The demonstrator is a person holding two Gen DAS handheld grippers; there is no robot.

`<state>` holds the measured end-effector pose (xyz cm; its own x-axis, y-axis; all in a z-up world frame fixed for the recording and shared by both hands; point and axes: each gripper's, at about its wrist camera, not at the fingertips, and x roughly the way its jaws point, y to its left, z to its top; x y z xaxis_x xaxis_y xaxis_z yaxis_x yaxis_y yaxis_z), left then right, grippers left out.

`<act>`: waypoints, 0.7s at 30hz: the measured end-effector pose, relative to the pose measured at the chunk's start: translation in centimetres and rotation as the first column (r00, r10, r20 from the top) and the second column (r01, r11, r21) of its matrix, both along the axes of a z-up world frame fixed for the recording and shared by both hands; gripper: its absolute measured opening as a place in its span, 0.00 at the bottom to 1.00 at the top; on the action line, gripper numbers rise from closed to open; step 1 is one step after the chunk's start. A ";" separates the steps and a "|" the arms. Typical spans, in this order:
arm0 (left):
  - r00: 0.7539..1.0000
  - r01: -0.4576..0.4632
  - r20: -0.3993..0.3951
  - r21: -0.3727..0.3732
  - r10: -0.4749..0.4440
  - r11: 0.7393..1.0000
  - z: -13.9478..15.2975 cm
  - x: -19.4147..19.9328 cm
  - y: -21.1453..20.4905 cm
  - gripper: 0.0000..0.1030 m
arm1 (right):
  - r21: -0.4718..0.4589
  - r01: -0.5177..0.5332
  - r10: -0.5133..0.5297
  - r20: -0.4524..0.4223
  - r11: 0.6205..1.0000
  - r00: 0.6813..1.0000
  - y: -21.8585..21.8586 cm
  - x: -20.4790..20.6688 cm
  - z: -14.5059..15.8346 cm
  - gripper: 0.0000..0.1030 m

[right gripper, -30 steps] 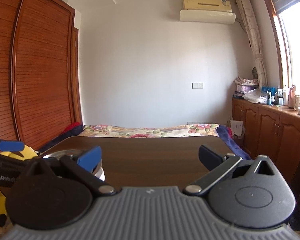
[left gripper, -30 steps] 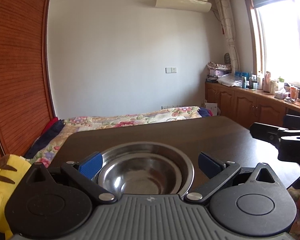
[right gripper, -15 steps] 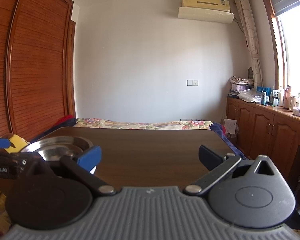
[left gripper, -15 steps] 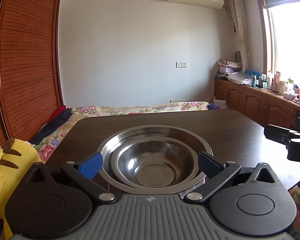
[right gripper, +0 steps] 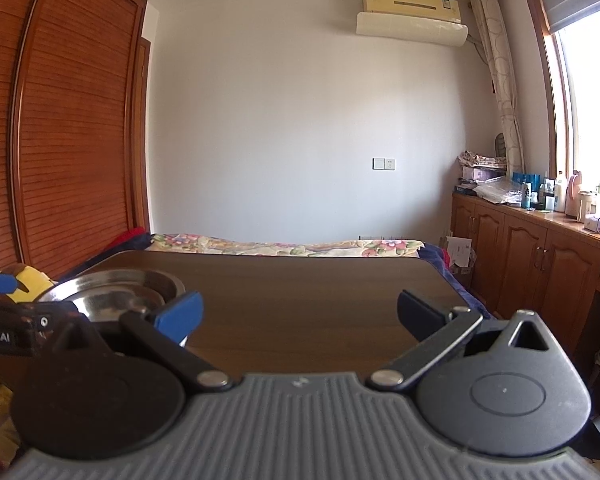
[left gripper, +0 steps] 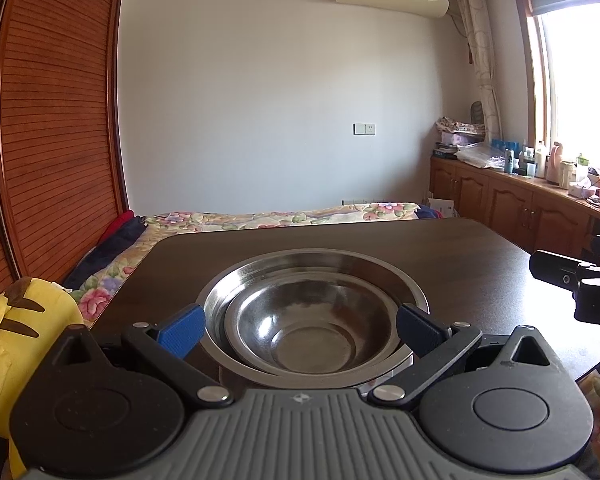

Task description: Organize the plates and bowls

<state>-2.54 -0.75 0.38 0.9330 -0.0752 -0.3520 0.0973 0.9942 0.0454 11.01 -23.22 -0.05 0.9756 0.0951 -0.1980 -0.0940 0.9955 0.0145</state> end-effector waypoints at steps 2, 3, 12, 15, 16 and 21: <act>1.000 0.001 0.001 0.000 -0.001 1.000 0.0 0.0 0.0 1.00 | -0.001 0.001 -0.001 0.000 1.000 1.000 0.0 0.0 0.0 1.00; 1.000 0.001 0.000 0.000 -0.001 1.000 0.0 0.0 0.1 1.00 | -0.002 0.001 -0.001 -0.002 1.000 1.000 0.0 0.0 -0.1 1.00; 1.000 0.000 0.003 0.001 0.000 1.000 -0.1 -0.1 0.1 1.00 | -0.007 0.003 -0.003 -0.006 1.000 1.000 0.1 0.1 -0.1 1.00; 1.000 0.000 0.003 0.002 0.000 1.000 -0.1 -0.1 0.1 1.00 | -0.006 0.000 0.000 -0.006 1.000 1.000 0.1 0.1 0.0 1.00; 1.000 0.000 0.003 0.002 0.000 1.000 -0.1 -0.1 0.1 1.00 | -0.004 0.000 0.000 -0.006 1.000 1.000 0.0 0.1 0.0 1.00; 1.000 0.001 0.002 0.002 -0.001 1.000 -0.1 -0.1 0.1 1.00 | 0.000 0.002 -0.002 -0.006 1.000 1.000 0.0 0.1 -0.1 1.00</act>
<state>-2.61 -0.69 0.26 0.9337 -0.0752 -0.3501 0.0978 0.9941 0.0472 11.13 -23.21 -0.13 0.9746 0.0935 -0.2037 -0.0924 0.9956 0.0152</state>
